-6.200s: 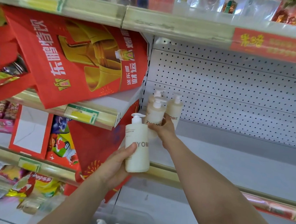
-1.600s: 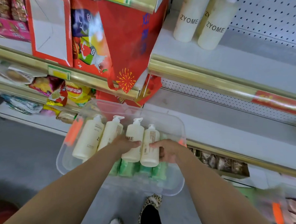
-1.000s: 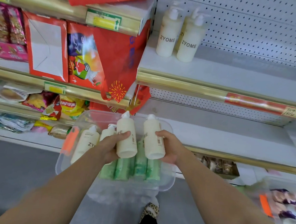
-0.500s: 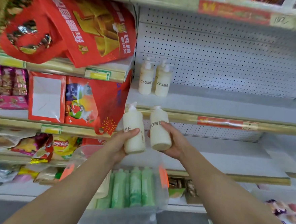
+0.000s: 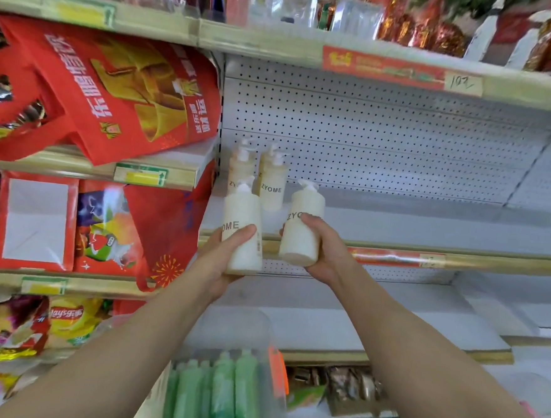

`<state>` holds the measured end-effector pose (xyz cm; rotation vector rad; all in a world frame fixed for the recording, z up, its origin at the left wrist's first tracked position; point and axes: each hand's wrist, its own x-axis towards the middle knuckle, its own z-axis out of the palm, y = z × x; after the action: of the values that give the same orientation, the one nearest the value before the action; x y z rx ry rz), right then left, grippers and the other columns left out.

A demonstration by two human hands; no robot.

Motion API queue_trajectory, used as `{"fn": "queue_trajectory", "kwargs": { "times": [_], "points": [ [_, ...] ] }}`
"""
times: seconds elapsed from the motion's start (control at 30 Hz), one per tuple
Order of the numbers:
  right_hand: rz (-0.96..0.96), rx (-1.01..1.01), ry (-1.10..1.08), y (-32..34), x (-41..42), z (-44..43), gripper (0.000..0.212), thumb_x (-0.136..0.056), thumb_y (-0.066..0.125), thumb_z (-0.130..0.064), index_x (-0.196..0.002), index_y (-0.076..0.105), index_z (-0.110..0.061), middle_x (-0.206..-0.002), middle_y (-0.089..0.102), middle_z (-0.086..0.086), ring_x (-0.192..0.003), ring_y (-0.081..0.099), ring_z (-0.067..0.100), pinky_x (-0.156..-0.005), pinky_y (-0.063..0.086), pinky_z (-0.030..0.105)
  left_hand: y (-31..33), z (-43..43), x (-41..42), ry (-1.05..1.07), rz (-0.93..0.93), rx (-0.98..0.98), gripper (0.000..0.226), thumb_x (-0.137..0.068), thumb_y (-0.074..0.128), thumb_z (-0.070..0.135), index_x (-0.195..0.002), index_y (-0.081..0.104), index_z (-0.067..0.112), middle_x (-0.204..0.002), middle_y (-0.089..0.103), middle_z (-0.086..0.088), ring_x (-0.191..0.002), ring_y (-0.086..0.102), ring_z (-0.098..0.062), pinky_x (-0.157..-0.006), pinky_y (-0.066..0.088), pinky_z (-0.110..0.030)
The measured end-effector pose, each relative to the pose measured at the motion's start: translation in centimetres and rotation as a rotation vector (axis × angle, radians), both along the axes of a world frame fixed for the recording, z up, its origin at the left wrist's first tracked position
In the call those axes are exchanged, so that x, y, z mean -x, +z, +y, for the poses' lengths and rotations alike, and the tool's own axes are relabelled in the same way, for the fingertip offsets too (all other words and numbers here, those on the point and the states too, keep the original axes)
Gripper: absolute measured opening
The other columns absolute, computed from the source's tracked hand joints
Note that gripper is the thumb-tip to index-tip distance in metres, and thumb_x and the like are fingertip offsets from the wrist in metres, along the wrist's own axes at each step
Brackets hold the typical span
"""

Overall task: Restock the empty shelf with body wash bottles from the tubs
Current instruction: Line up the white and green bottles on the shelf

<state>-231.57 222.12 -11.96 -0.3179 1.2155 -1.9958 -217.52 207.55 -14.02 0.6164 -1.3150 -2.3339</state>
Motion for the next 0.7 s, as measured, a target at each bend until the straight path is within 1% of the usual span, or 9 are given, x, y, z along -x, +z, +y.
{"fn": "queue_trajectory", "kwargs": {
  "times": [0.07, 0.17, 0.27, 0.33, 0.4, 0.47, 0.57, 0.63, 0.7],
  "points": [
    [0.033, -0.027, -0.026, 0.2, 1.8, 0.0, 0.058, -0.077, 0.080, -0.024, -0.128, 0.058, -0.009, -0.110, 0.067, 0.016, -0.094, 0.068, 0.030, -0.075, 0.057, 0.043, 0.4, -0.2, 1.5, 0.018, 0.021, 0.003, 0.051, -0.080, 0.076, 0.030, -0.125, 0.054, 0.022, -0.111, 0.068, -0.008, -0.091, 0.065, -0.026, -0.056, 0.054, -0.034],
    [0.086, -0.045, -0.070, 0.4, 5.1, 0.0, 0.065, -0.072, 0.080, -0.022, -0.131, 0.056, -0.011, -0.113, 0.065, 0.013, -0.099, 0.066, 0.030, -0.075, 0.058, 0.045, 0.6, -0.6, 3.9, 0.021, 0.058, 0.006, 0.057, -0.078, 0.079, 0.034, -0.128, 0.053, 0.022, -0.115, 0.069, -0.011, -0.101, 0.067, -0.031, -0.068, 0.056, -0.039],
    [0.149, -0.078, -0.111, 0.8, 8.6, -0.2, 0.061, -0.073, 0.081, -0.020, -0.128, 0.056, -0.013, -0.115, 0.067, 0.011, -0.103, 0.066, 0.031, -0.075, 0.058, 0.045, 0.6, -0.8, 6.2, 0.003, 0.088, 0.031, 0.064, -0.074, 0.078, 0.041, -0.128, 0.053, 0.021, -0.116, 0.069, -0.017, -0.103, 0.067, -0.035, -0.075, 0.057, -0.044],
    [0.221, -0.136, -0.150, 1.1, 10.9, -0.6, 0.053, -0.079, 0.079, -0.017, -0.127, 0.057, -0.014, -0.117, 0.069, 0.008, -0.104, 0.066, 0.029, -0.076, 0.058, 0.043, 0.5, -0.8, 7.6, -0.004, 0.086, 0.036, 0.053, -0.081, 0.074, 0.042, -0.126, 0.054, 0.022, -0.115, 0.069, -0.015, -0.101, 0.067, -0.030, -0.078, 0.056, -0.045],
    [0.329, -0.204, -0.175, 1.1, 13.2, -1.0, 0.054, -0.080, 0.079, -0.016, -0.129, 0.057, -0.015, -0.119, 0.068, 0.004, -0.107, 0.065, 0.024, -0.076, 0.054, 0.037, 0.5, -0.9, 9.0, -0.008, 0.086, 0.009, 0.047, -0.088, 0.067, 0.042, -0.128, 0.055, 0.021, -0.113, 0.070, -0.011, -0.100, 0.067, -0.027, -0.081, 0.055, -0.047],
    [0.399, -0.258, -0.186, 0.7, 15.4, -1.5, 0.065, -0.075, 0.084, -0.016, -0.132, 0.052, -0.015, -0.122, 0.065, 0.002, -0.110, 0.063, 0.021, -0.082, 0.052, 0.037, 0.6, -1.0, 10.1, -0.018, 0.106, -0.034, 0.053, -0.087, 0.065, 0.036, -0.134, 0.052, 0.015, -0.110, 0.070, -0.012, -0.098, 0.067, -0.027, -0.078, 0.058, -0.045],
    [0.421, -0.312, -0.193, -0.6, 18.3, -2.7, 0.078, -0.069, 0.089, -0.014, -0.135, 0.048, -0.014, -0.126, 0.061, 0.003, -0.113, 0.060, 0.023, -0.097, 0.051, 0.048, 0.5, -1.3, 12.1, -0.027, 0.128, -0.075, 0.071, -0.073, 0.065, 0.024, -0.139, 0.046, 0.006, -0.118, 0.067, -0.019, -0.104, 0.066, -0.031, -0.071, 0.058, -0.039],
    [0.435, -0.318, -0.186, -1.4, 19.8, -3.4, 0.080, -0.069, 0.089, -0.012, -0.136, 0.046, -0.013, -0.127, 0.060, 0.004, -0.114, 0.059, 0.023, -0.097, 0.050, 0.046, 0.2, -1.5, 13.3, 0.002, 0.136, -0.048, 0.078, -0.069, 0.071, 0.022, -0.141, 0.043, 0.006, -0.131, 0.060, -0.022, -0.117, 0.060, -0.037, -0.074, 0.057, -0.042],
    [0.463, -0.306, -0.173, -1.5, 21.1, -4.1, 0.080, -0.070, 0.088, -0.010, -0.136, 0.045, -0.015, -0.126, 0.059, 0.002, -0.113, 0.058, 0.021, -0.089, 0.049, 0.038, -0.2, -1.7, 14.2, 0.044, 0.129, 0.000, 0.084, -0.066, 0.079, 0.020, -0.141, 0.041, 0.010, -0.134, 0.058, -0.020, -0.121, 0.058, -0.038, -0.081, 0.056, -0.048]
  ]
}}
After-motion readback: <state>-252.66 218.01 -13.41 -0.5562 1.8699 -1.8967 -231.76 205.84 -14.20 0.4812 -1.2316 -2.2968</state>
